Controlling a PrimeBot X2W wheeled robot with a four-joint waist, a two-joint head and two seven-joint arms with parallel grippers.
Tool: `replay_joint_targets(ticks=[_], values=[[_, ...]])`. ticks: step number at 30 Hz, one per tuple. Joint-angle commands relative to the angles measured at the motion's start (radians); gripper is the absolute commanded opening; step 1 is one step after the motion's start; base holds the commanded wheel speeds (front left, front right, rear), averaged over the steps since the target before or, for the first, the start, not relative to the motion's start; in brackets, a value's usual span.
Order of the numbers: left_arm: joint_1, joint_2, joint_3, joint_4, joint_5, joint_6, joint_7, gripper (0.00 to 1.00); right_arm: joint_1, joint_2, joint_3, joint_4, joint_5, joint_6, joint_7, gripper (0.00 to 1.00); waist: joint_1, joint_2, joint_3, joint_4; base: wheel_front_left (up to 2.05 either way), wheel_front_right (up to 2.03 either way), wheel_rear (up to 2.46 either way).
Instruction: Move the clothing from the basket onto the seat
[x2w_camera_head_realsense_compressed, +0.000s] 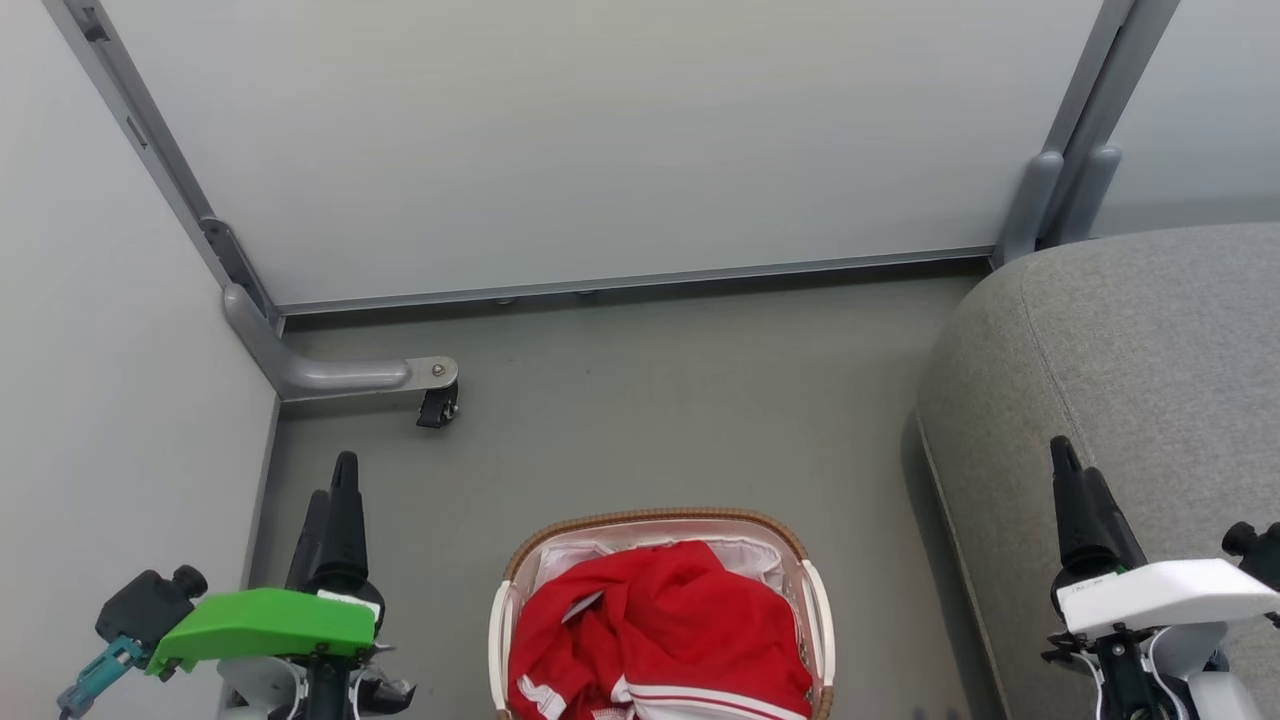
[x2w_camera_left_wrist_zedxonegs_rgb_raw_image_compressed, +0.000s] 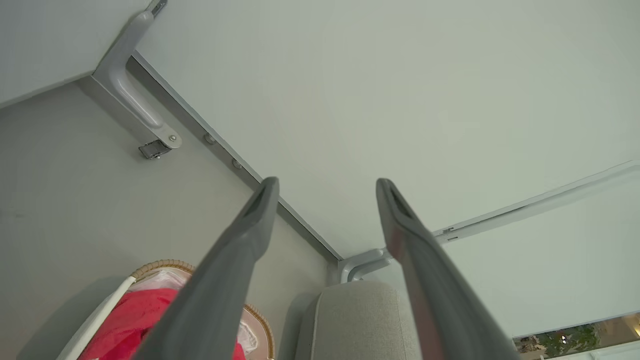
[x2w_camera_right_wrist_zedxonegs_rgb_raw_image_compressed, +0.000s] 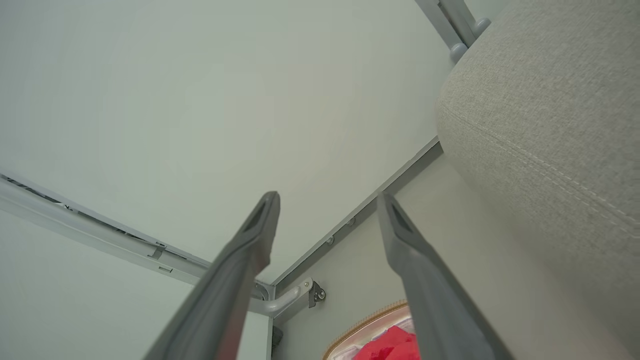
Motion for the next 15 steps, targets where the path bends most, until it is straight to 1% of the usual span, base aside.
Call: replay_joint_targets(ticks=[1, 9, 15], values=[[-0.024, 0.006, -0.008, -0.019, 0.044, 0.001, -0.010, 1.00, 0.000, -0.007, 0.005, -0.013, -0.042, 0.000, -0.011, 1.00, 0.0000, 0.0000, 0.000, 0.000, 0.00, 0.00, 0.00], [-0.007, 0.007, -0.027, -0.027, 0.155, 0.012, -0.036, 1.00, 0.010, -0.009, 0.028, 0.000, -0.168, 0.000, -0.037, 1.00, 0.0000, 0.0000, -0.001, 0.001, 0.00, 0.00, 0.00], [0.000, 0.007, -0.046, -0.017, 0.258, 0.018, -0.054, 1.00, 0.015, -0.009, 0.039, 0.005, -0.248, 0.000, -0.055, 1.00, 0.0000, 0.0000, -0.002, 0.002, 0.00, 0.00, 0.00]])
